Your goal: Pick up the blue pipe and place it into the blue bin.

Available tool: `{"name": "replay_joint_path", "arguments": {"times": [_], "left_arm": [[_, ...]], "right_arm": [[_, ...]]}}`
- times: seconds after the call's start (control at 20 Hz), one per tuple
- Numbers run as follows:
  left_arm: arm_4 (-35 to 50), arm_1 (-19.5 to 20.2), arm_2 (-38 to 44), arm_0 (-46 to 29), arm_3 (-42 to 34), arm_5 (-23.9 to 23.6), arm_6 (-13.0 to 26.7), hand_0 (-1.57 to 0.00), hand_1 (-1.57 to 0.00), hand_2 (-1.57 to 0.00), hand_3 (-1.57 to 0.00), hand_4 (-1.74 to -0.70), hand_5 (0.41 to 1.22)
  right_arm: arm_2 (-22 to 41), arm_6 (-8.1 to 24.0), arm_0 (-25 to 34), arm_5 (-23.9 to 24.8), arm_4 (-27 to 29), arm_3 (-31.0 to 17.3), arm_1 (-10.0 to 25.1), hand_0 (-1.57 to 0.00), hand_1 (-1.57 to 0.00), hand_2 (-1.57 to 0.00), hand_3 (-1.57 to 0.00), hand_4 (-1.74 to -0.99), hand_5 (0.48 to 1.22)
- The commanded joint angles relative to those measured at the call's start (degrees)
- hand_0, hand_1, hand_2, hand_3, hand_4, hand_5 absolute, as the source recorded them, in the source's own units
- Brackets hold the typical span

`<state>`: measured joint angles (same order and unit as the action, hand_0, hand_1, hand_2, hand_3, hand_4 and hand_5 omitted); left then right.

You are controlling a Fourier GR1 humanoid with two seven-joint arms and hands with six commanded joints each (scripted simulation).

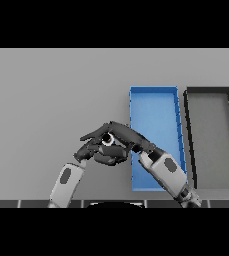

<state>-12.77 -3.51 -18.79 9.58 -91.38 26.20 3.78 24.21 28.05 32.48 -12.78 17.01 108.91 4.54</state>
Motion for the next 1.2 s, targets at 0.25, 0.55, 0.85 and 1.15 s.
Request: {"name": "replay_joint_path", "arguments": {"times": [0.25,0.55,0.85,1.15], "left_arm": [[0.1,0.0,-0.3,0.2,-0.3,0.6,1.4,0.0,0.0,0.0,0.0,-0.91,0.441],[0.2,0.4,-0.2,-0.2,-1.2,0.8,3.5,0.0,0.0,0.0,0.0,-0.89,0.428],[-0.4,1.2,0.0,-0.4,-0.7,0.6,1.3,0.0,0.0,0.0,0.0,-0.88,0.412],[-0.8,1.0,-0.8,-0.8,-1.3,0.7,1.3,0.0,0.0,0.0,0.0,-0.87,0.42]], "right_arm": [[-10.3,5.8,14.5,3.0,14.0,-0.7,2.5,-1.57,-1.57,-1.57,-1.57,-1.741,1.221],[-21.0,5.1,26.1,9.0,10.0,-7.9,10.0,-1.57,-1.57,-1.57,-1.57,-1.741,1.221],[-28.7,5.6,21.7,6.6,6.6,-15.9,16.9,-1.57,-1.57,-1.57,-1.57,-1.741,1.221],[-30.3,6.9,6.9,7.6,6.0,-11.6,17.4,-1.57,-1.57,-1.57,-1.57,-1.741,1.221]]}}
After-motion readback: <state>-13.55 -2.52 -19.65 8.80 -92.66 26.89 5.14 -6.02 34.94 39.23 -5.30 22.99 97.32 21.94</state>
